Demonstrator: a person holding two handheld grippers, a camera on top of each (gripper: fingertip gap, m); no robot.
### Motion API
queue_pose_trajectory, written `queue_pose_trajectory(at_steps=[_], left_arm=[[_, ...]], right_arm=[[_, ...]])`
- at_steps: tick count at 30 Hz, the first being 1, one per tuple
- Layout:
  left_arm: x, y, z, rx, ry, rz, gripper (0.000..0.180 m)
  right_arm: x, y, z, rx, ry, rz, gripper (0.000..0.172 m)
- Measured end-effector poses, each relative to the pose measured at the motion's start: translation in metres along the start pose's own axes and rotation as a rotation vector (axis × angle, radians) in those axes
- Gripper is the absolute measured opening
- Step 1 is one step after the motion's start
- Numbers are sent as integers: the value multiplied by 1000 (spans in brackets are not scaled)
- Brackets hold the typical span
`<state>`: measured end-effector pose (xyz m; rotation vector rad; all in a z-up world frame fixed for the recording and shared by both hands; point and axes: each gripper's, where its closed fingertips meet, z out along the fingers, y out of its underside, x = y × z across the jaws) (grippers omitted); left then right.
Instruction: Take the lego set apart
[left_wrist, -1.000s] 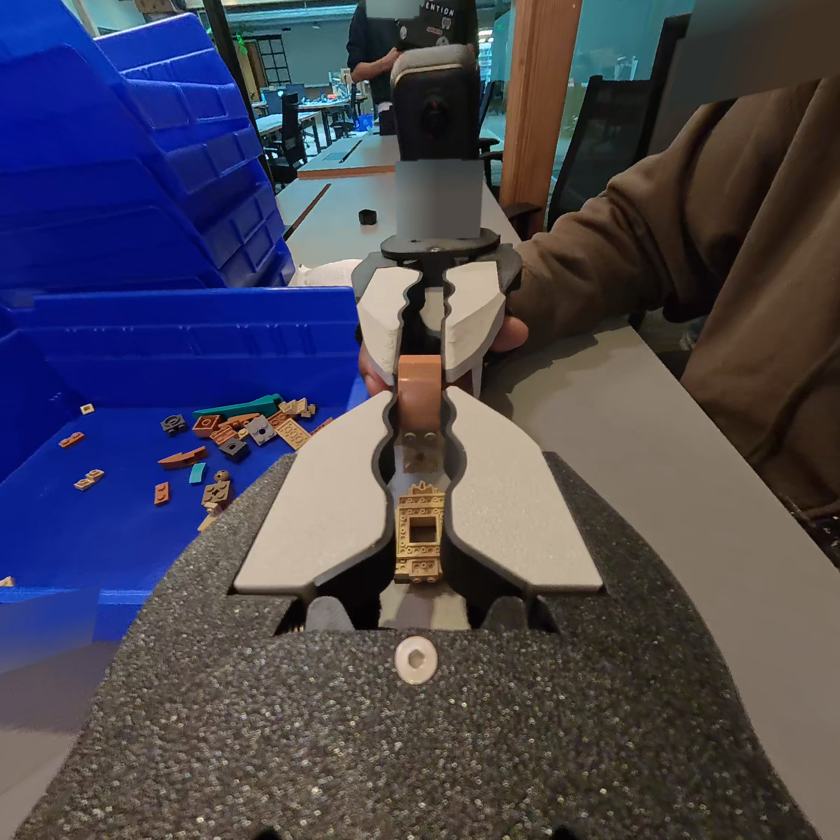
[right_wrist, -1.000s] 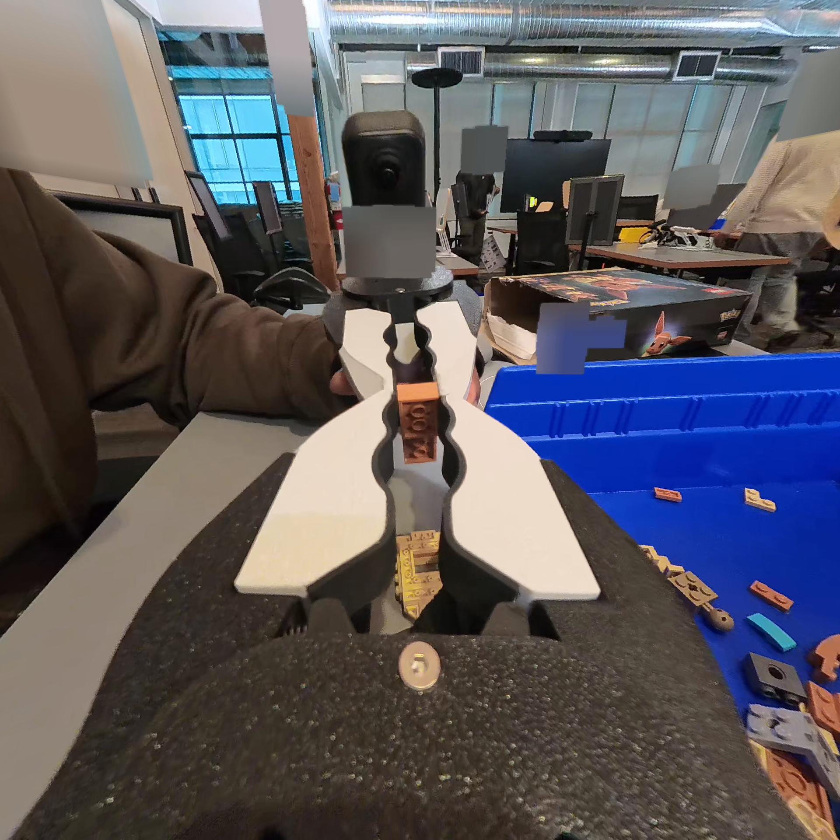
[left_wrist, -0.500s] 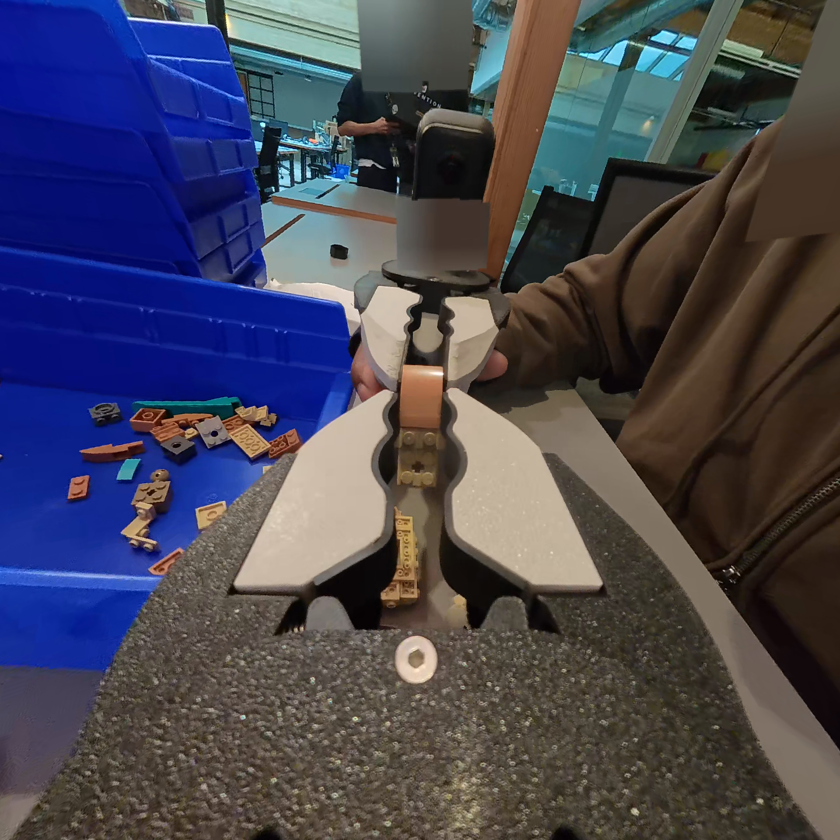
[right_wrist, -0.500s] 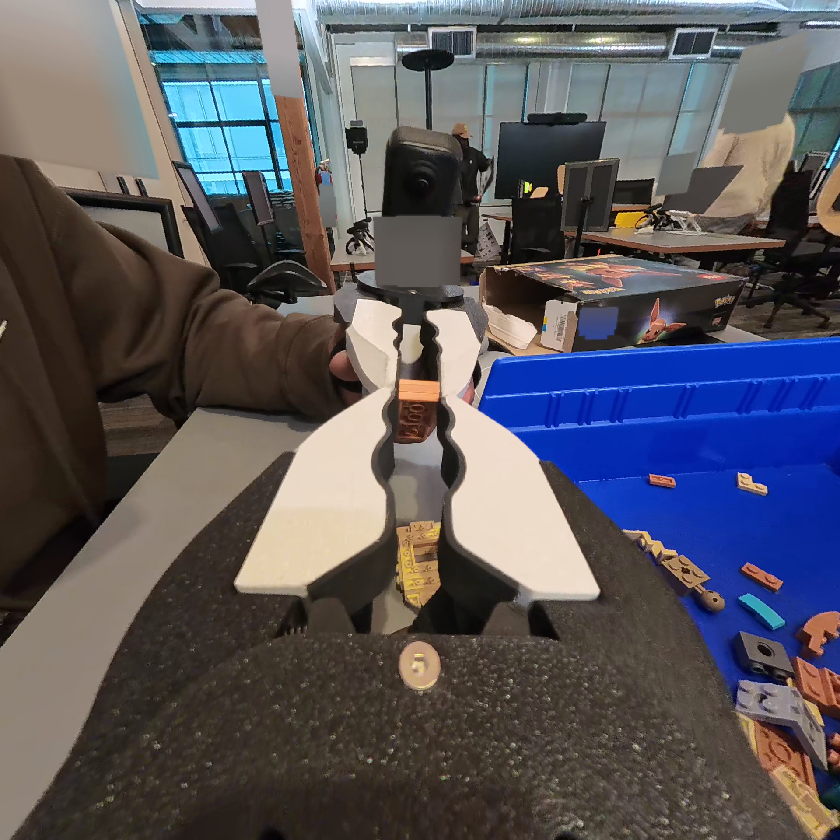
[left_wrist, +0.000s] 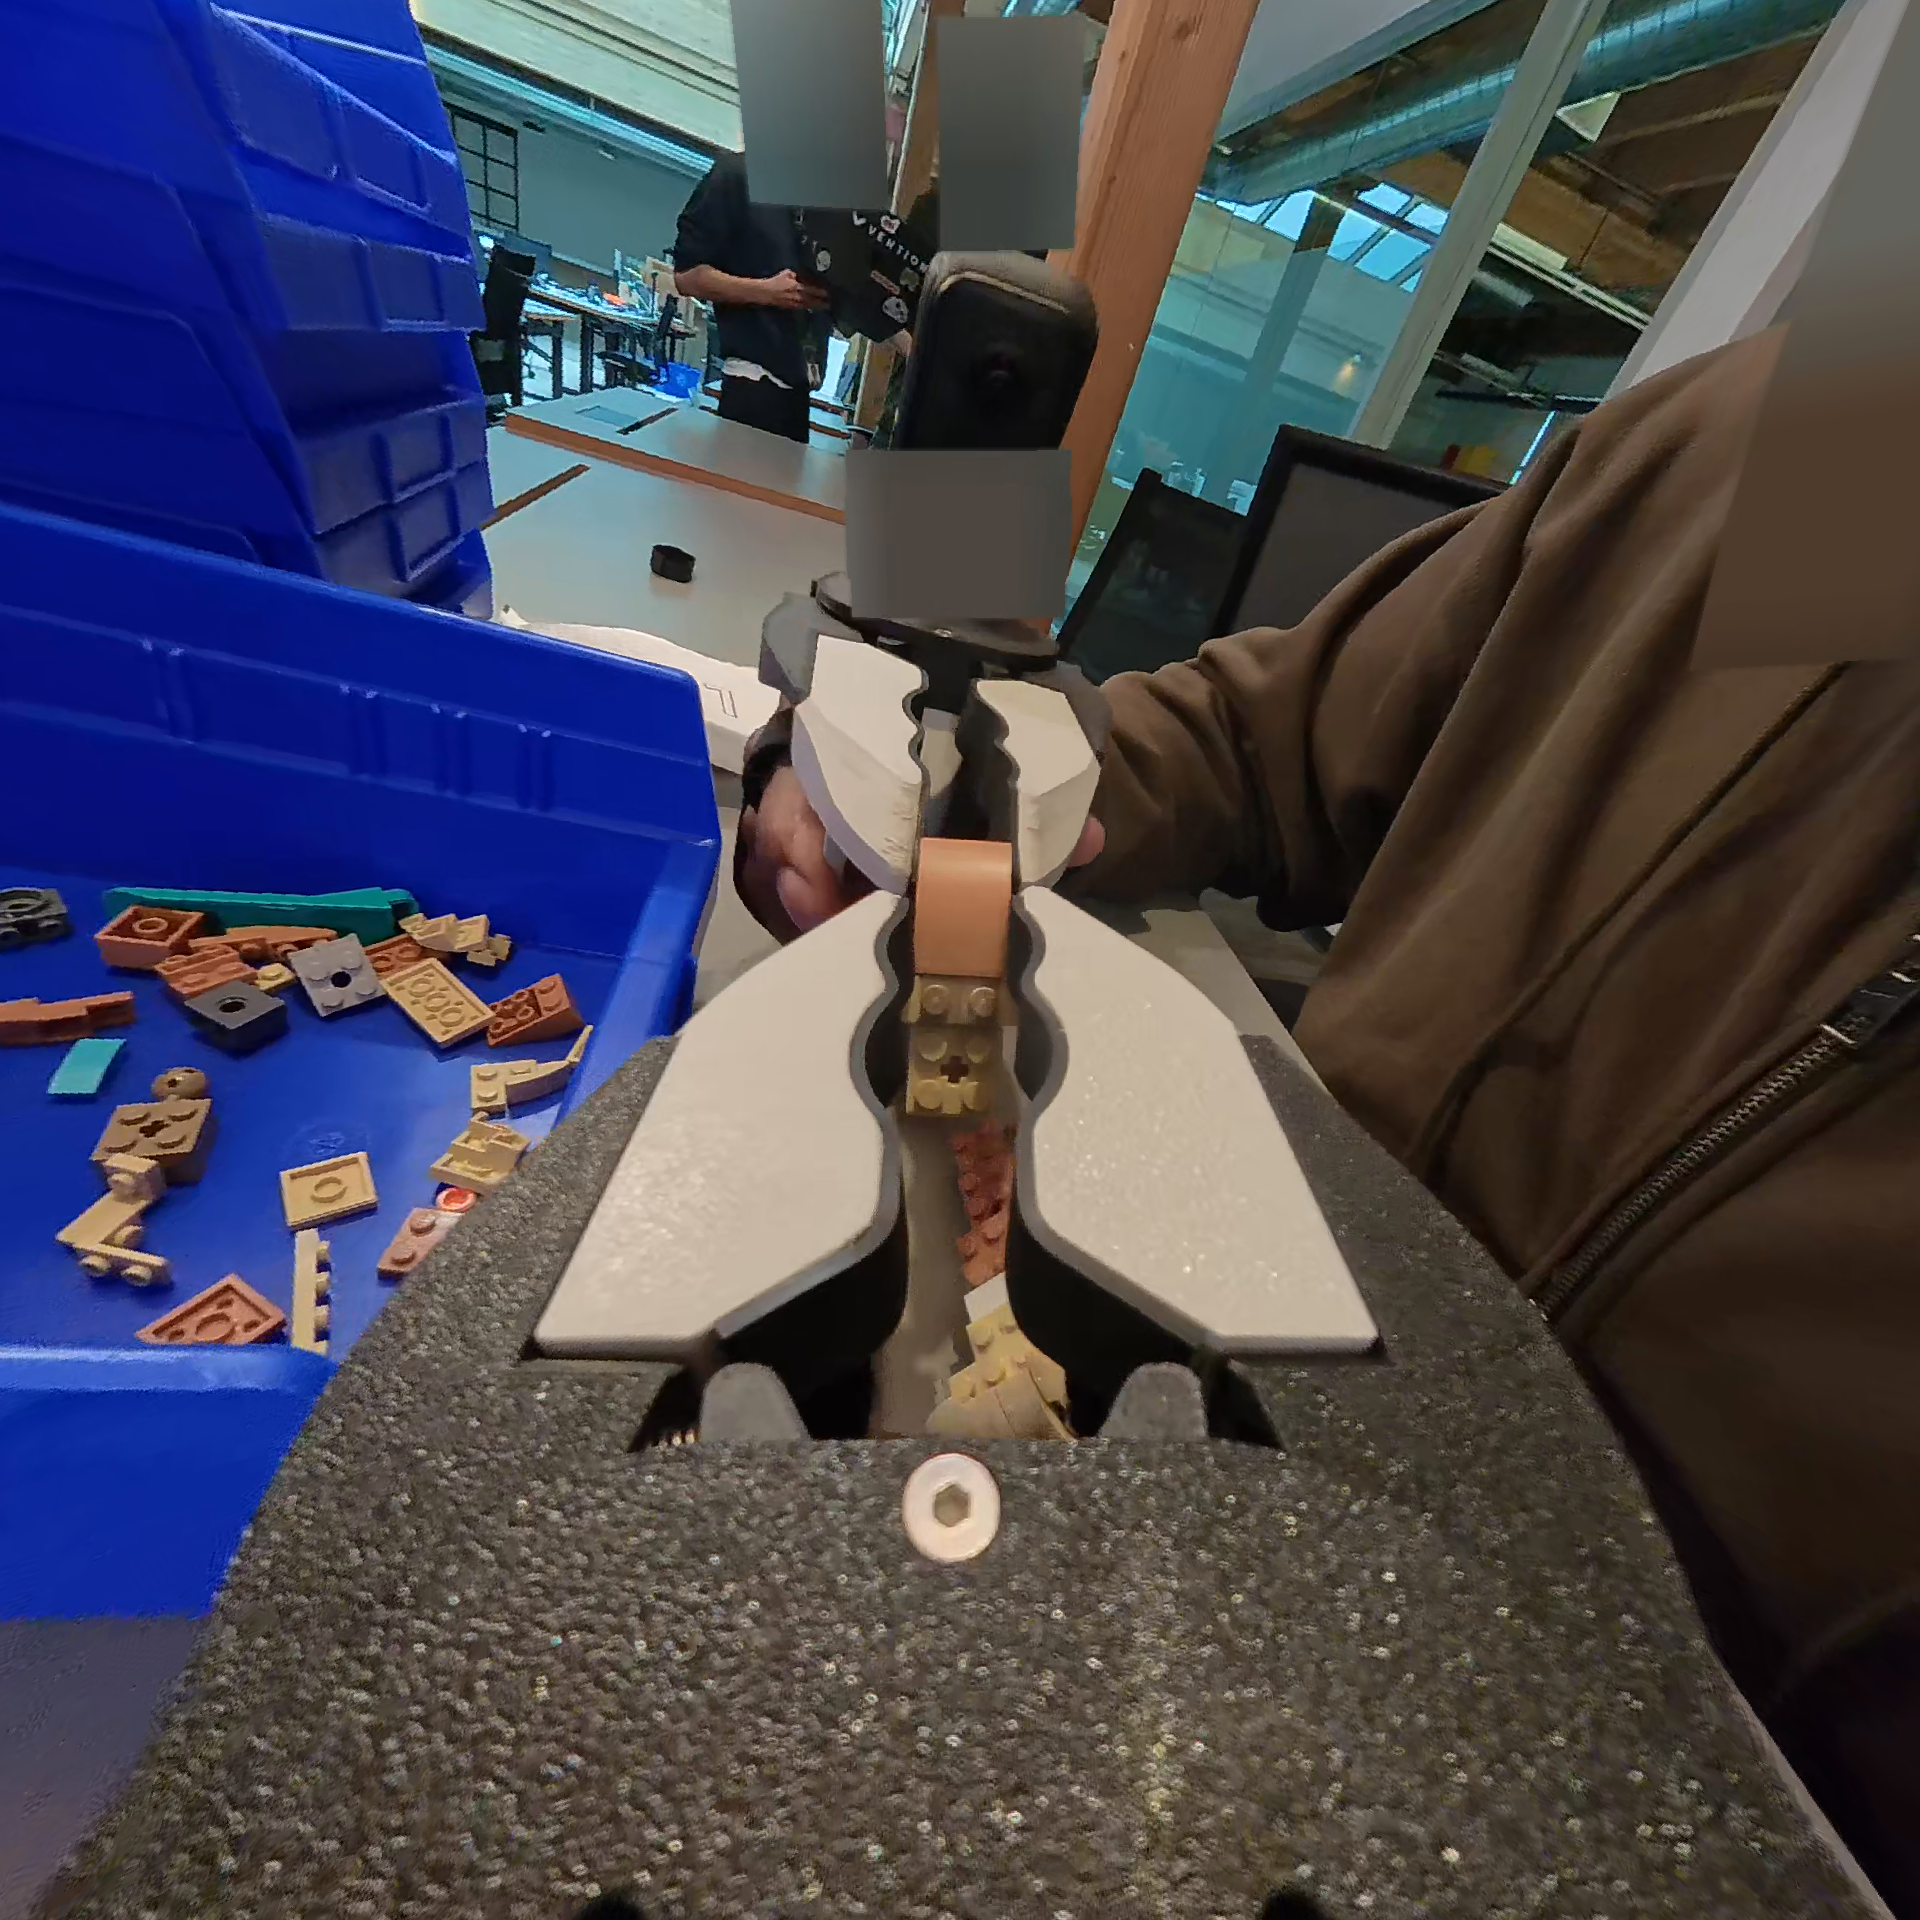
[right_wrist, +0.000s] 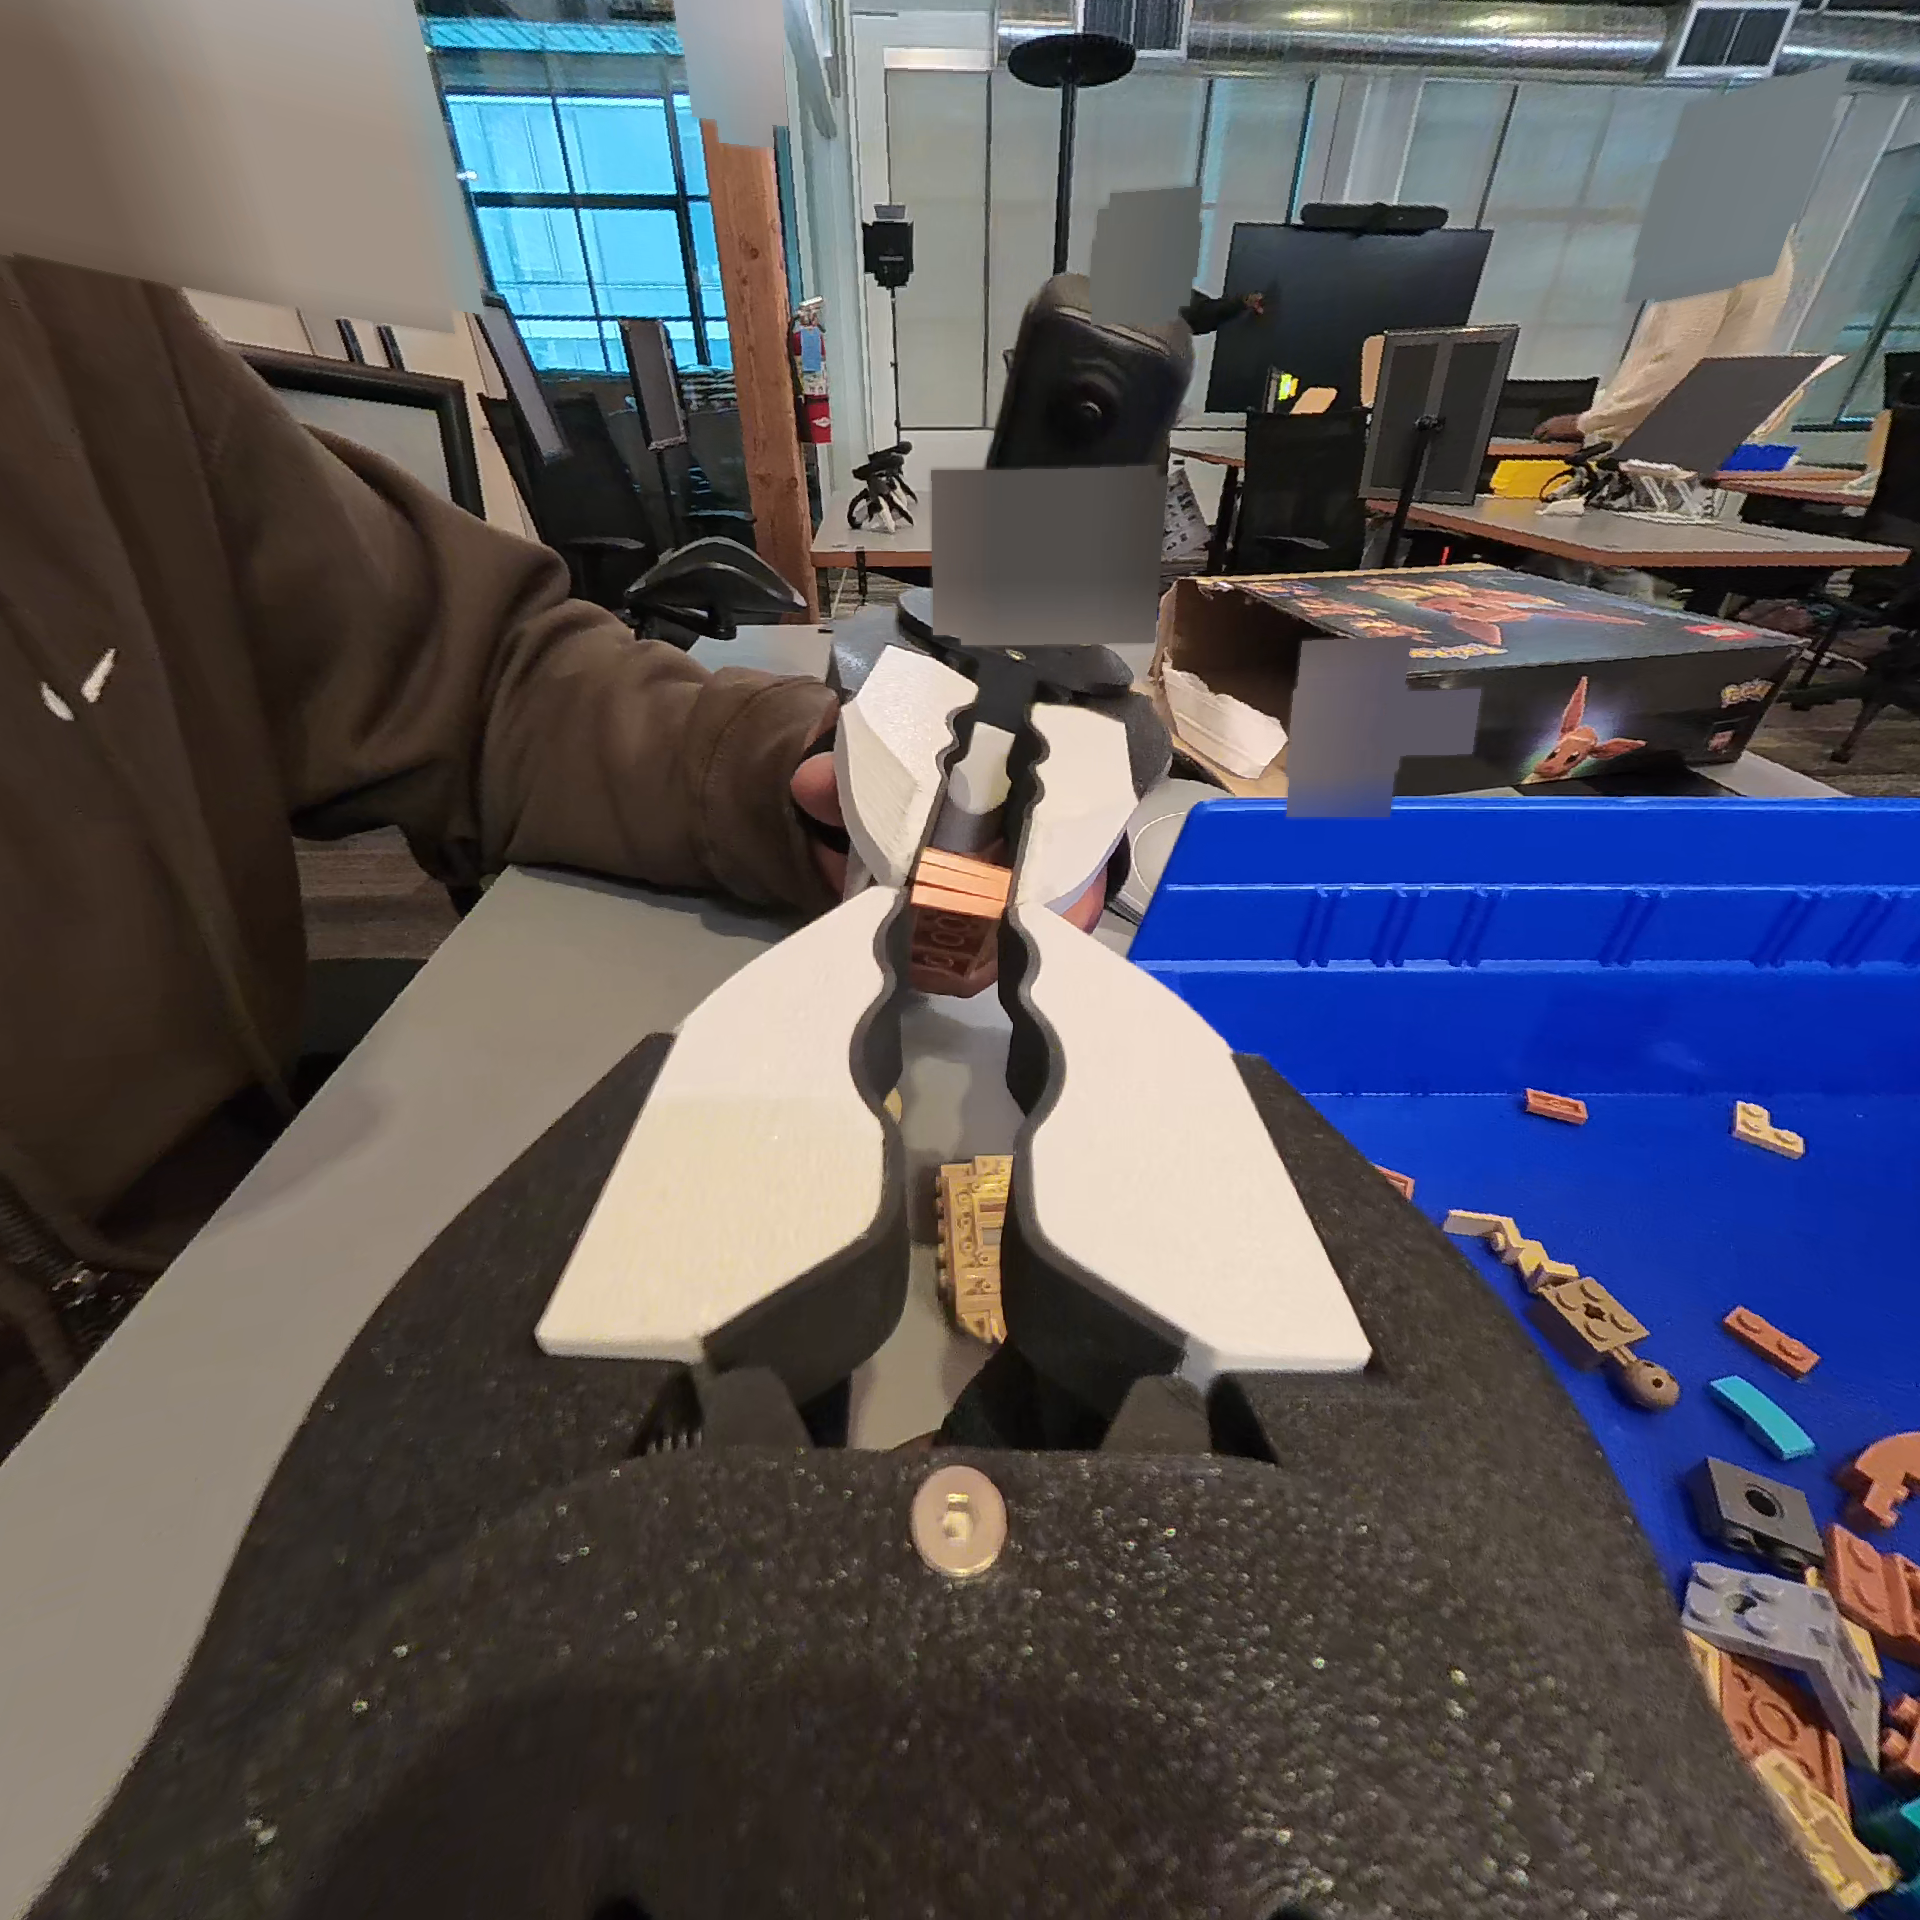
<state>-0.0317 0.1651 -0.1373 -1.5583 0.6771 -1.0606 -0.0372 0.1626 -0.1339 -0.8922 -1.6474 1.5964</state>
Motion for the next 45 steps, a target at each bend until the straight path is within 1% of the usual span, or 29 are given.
queue_pose_trajectory(at_steps=[9,11,12,14,15,16,19,22,25,26,27,29,30,31,34,38,40,42,45], left_arm=[[7,-2,1,36,69,-74,17],[1,-19,-14,145,63,-124,17],[-5,-26,-24,184,33,-128,16],[-15,-32,-36,214,-34,-108,16],[-15,-33,-38,229,-42,-107,16],[-15,-34,-37,235,-50,-93,16],[-14,-27,-30,191,-79,-45,16],[-14,-24,-27,188,-87,-36,16],[-14,-28,-29,230,-85,-54,16],[-14,-30,-31,251,-79,-66,16],[-15,-32,-32,277,-78,-79,16],[-17,-36,-36,335,-64,-124,16],[-18,-38,-38,369,-54,-155,16],[-20,-40,-40,403,-44,-187,16],[-24,-45,-48,488,-13,-267,16],[-25,-51,-54,559,-6,-293,16],[-26,-50,-52,559,-18,-286,16],[-24,-46,-47,535,-26,-273,16],[-21,-44,-40,512,-23,-257,16]], right_arm=[[-8,-1,-3,-4,-41,-9,15],[-3,-5,-10,24,-21,4,15],[3,-10,-15,51,6,19,15],[12,-19,-23,103,50,51,16],[13,-21,-24,111,61,47,15],[16,-23,-24,112,93,30,16],[30,-23,-23,106,229,4,16],[30,-26,-22,122,249,-9,16],[38,-29,-22,137,302,-7,16],[45,-28,-22,130,343,-5,16],[57,-26,-22,107,420,1,16],[87,-14,-26,-7,627,26,19],[94,-9,-27,-55,683,36,29],[95,-9,-25,-75,698,45,33],[84,-17,-12,-42,648,66,34],[58,-20,14,-1,447,142,33],[43,-19,26,13,335,220,33],[36,-17,34,17,285,266,33],[28,-11,41,-8,235,287,34]])
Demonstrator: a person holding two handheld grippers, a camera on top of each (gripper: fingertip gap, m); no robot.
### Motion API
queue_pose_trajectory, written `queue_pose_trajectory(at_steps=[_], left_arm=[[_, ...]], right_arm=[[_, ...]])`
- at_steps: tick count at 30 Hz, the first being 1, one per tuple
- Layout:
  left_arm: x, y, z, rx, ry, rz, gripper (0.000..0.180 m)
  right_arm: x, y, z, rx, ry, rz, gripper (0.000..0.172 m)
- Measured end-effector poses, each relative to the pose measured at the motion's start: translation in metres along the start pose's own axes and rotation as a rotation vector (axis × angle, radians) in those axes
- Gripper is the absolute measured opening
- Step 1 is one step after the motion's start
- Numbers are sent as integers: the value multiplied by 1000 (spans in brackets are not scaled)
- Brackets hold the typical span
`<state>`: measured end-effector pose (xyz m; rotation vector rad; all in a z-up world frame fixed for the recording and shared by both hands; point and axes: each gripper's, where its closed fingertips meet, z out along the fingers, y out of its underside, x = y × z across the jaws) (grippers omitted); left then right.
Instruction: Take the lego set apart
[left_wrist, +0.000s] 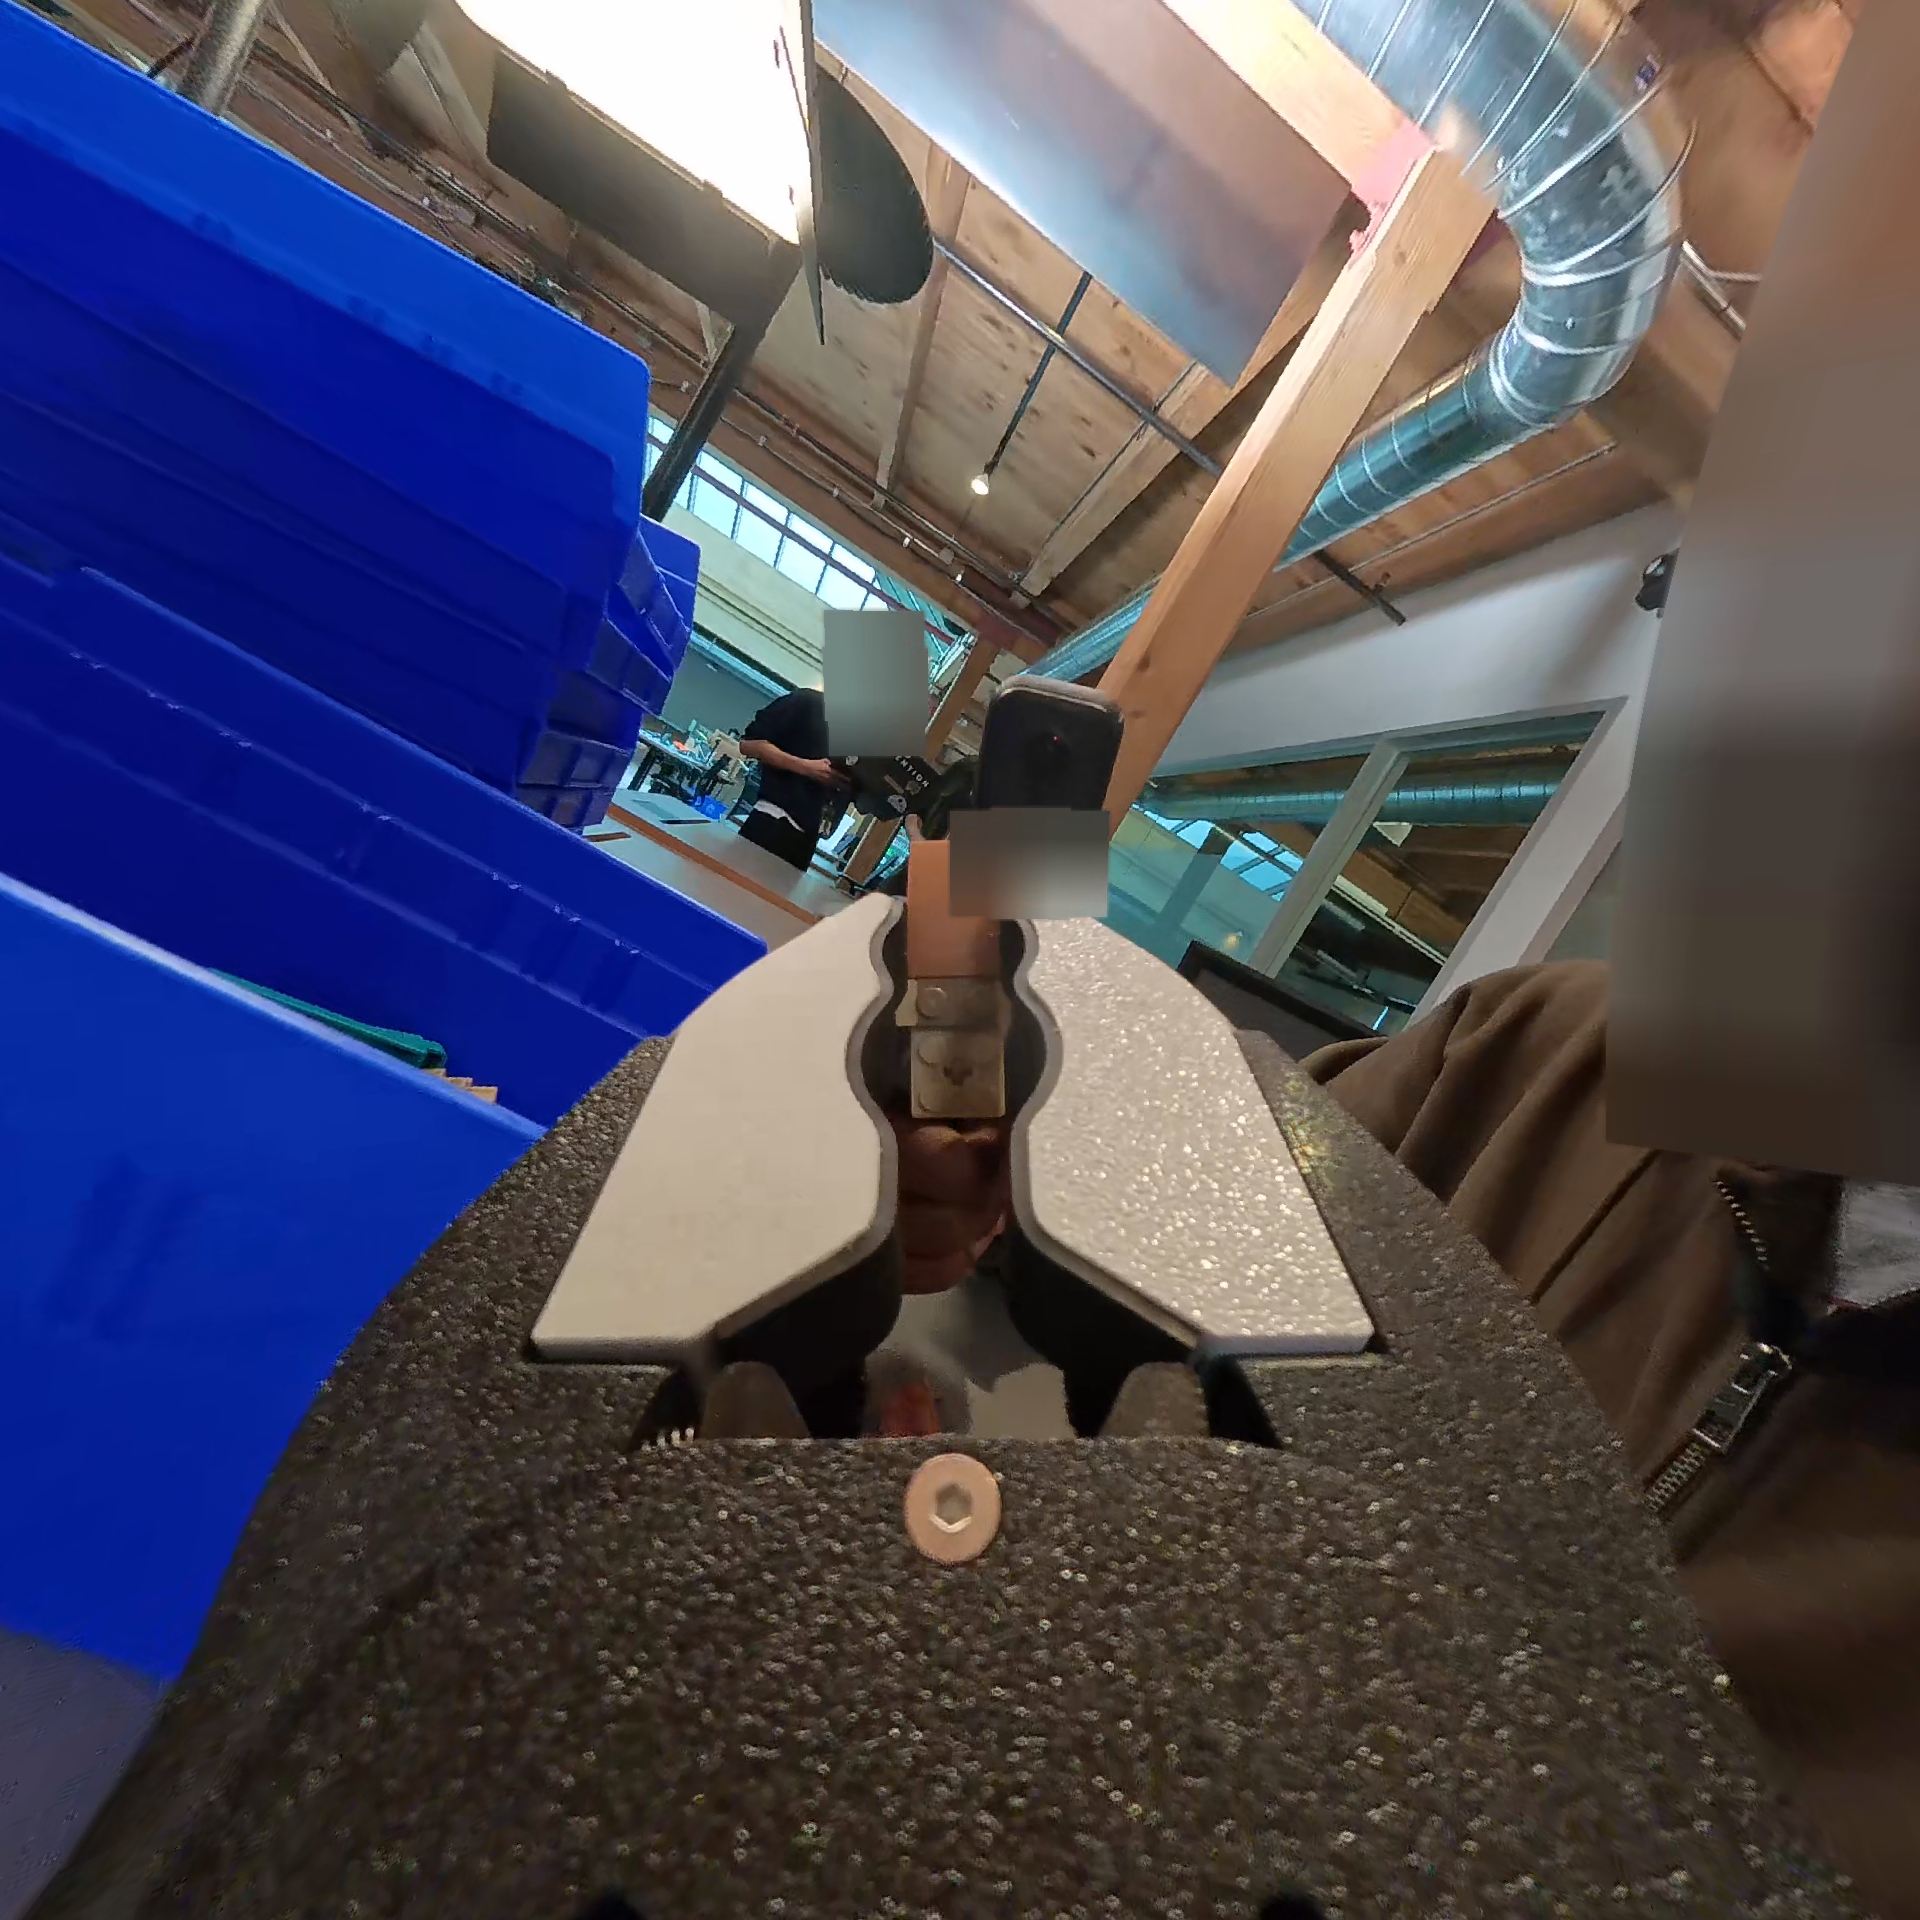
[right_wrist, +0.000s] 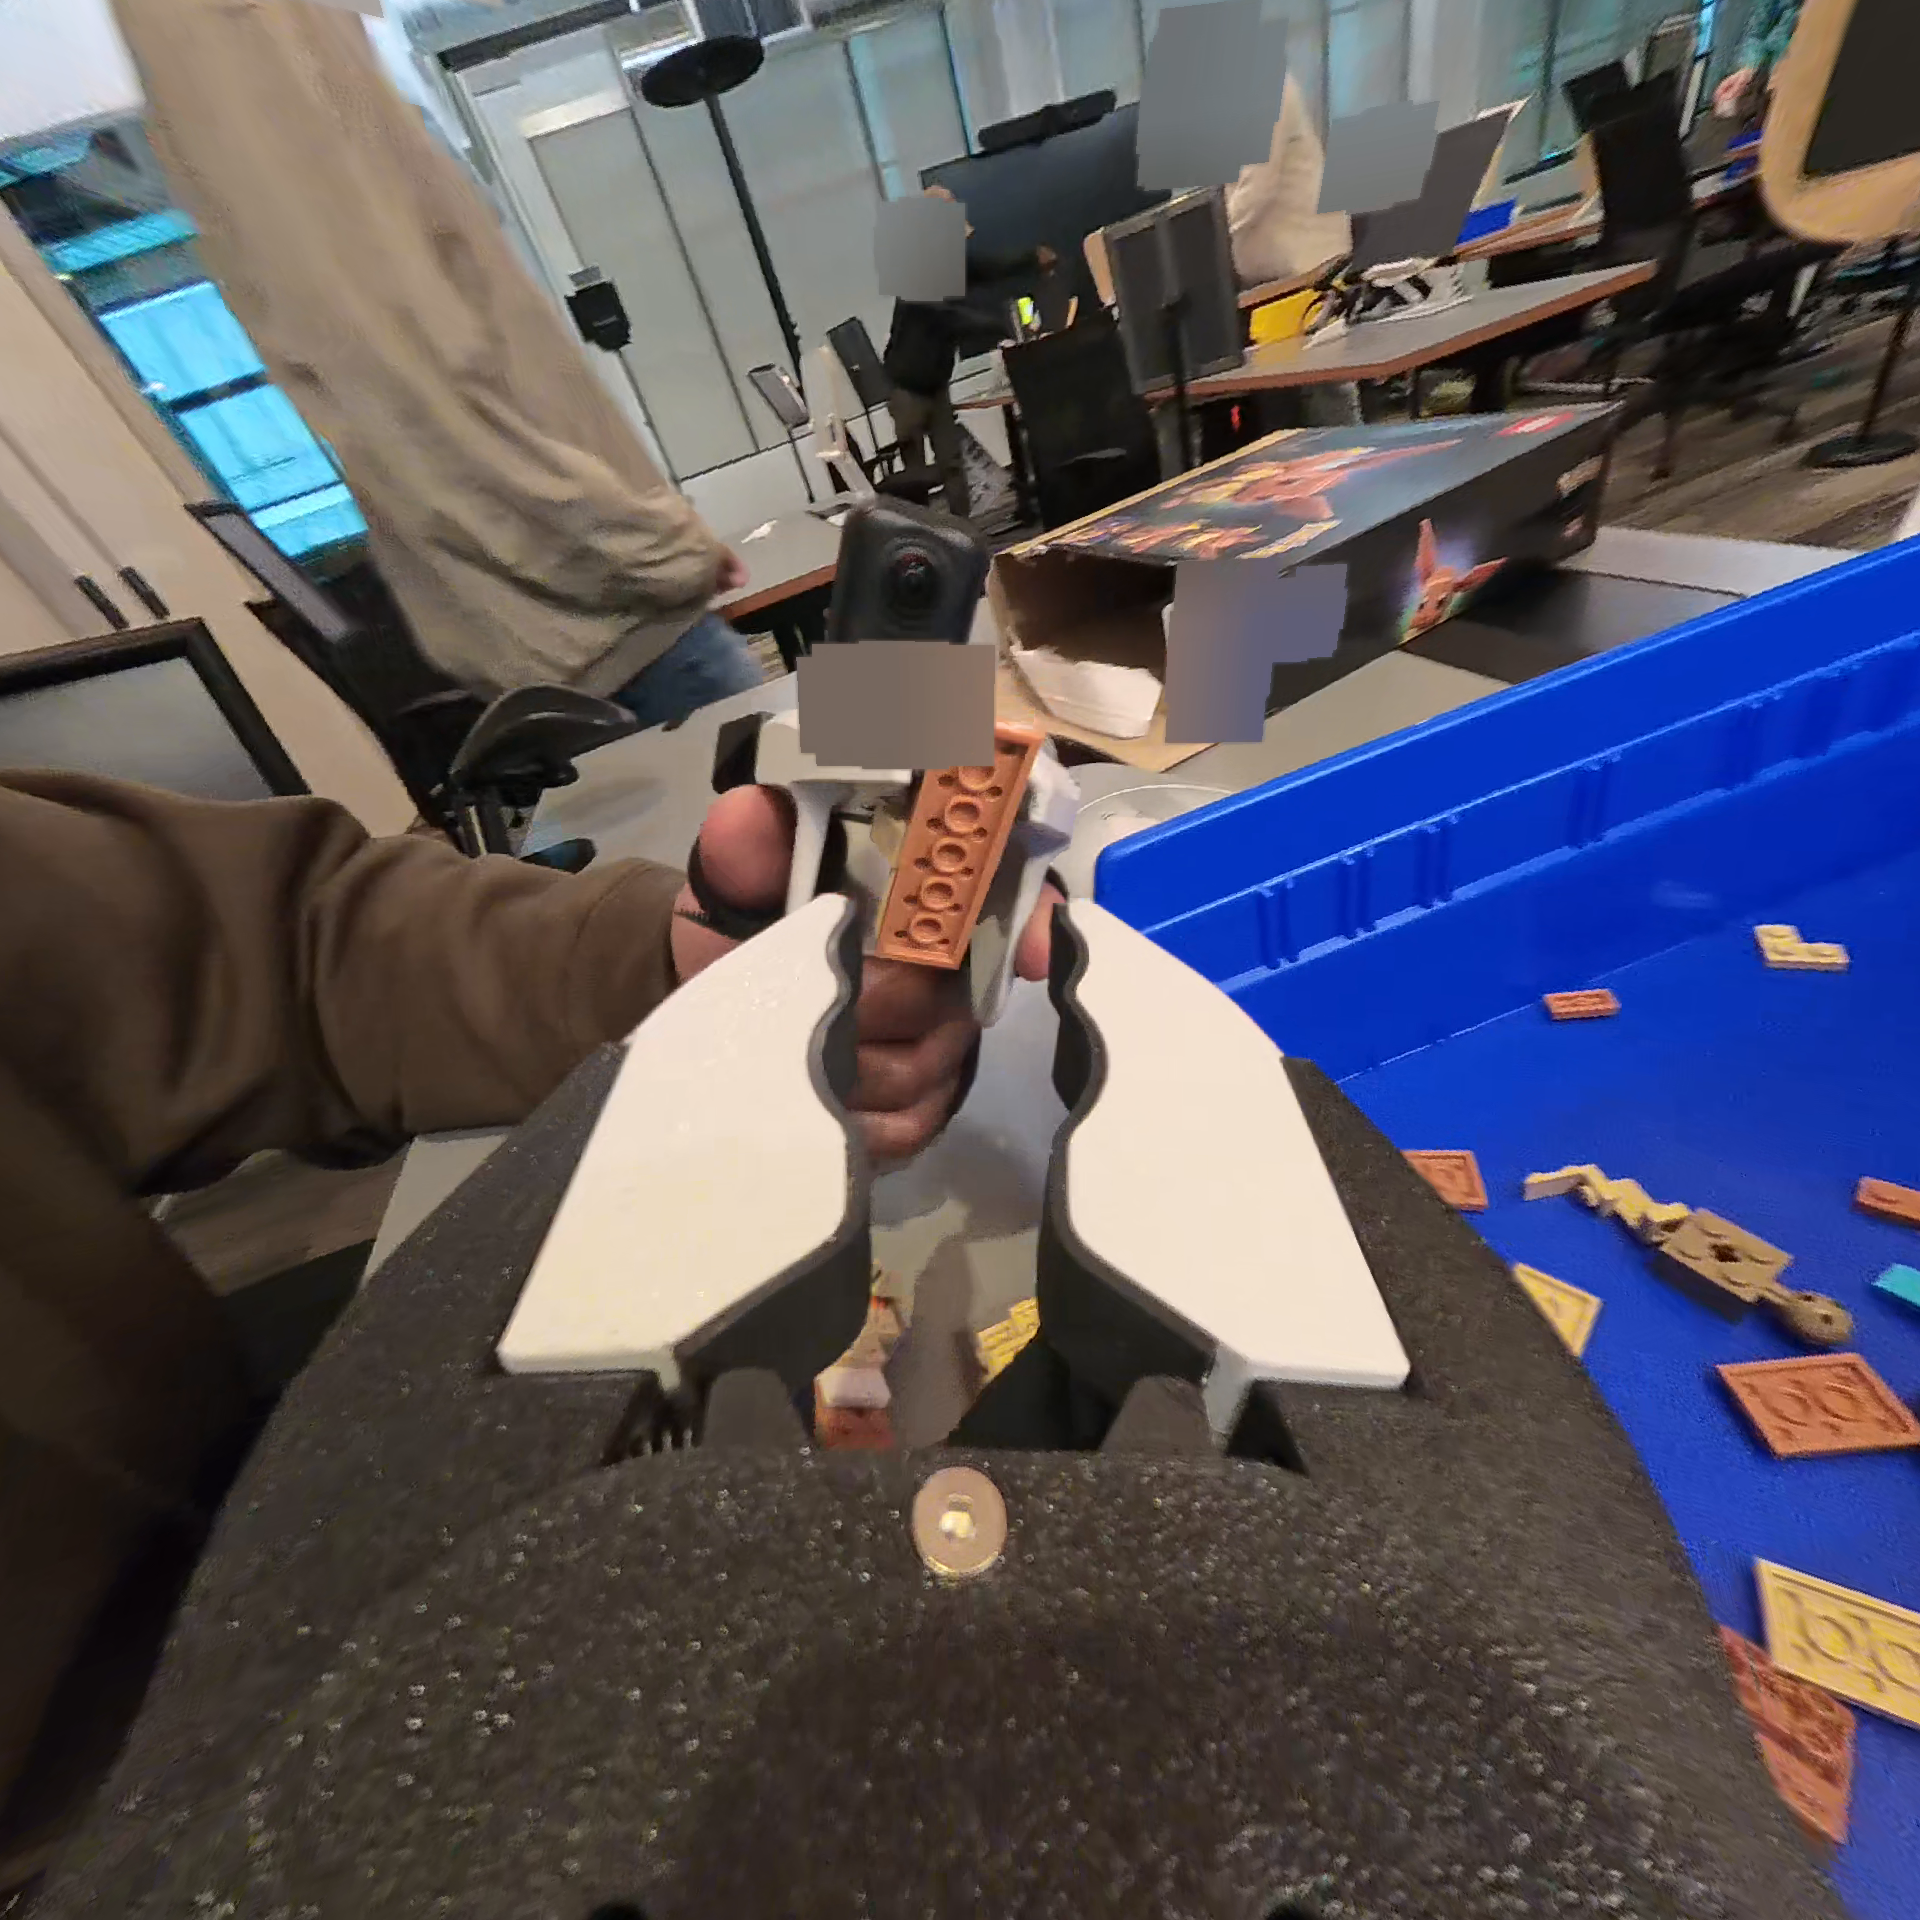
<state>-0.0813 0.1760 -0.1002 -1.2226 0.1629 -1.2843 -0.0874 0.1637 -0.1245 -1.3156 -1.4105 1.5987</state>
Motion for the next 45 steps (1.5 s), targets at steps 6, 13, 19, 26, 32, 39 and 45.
queue_pose_trajectory(at_steps=[6,13,19,26,32,39,45], left_arm=[[1,8,4,-29,-3,25,16],[9,11,8,-60,14,93,20],[12,19,11,-118,13,123,31],[15,31,15,-166,23,132,34],[16,34,15,-182,21,147,34],[17,37,17,-198,1,181,36],[19,38,18,-234,-49,330,27]], right_arm=[[-6,4,-1,6,-48,17,18],[-11,-4,-15,99,-140,44,16],[-15,-13,-28,197,-233,91,16],[-21,-8,-30,201,-283,82,16],[-20,-5,-31,194,-283,65,16],[-22,1,-29,166,-284,36,16],[-22,5,-29,146,-287,42,16]])
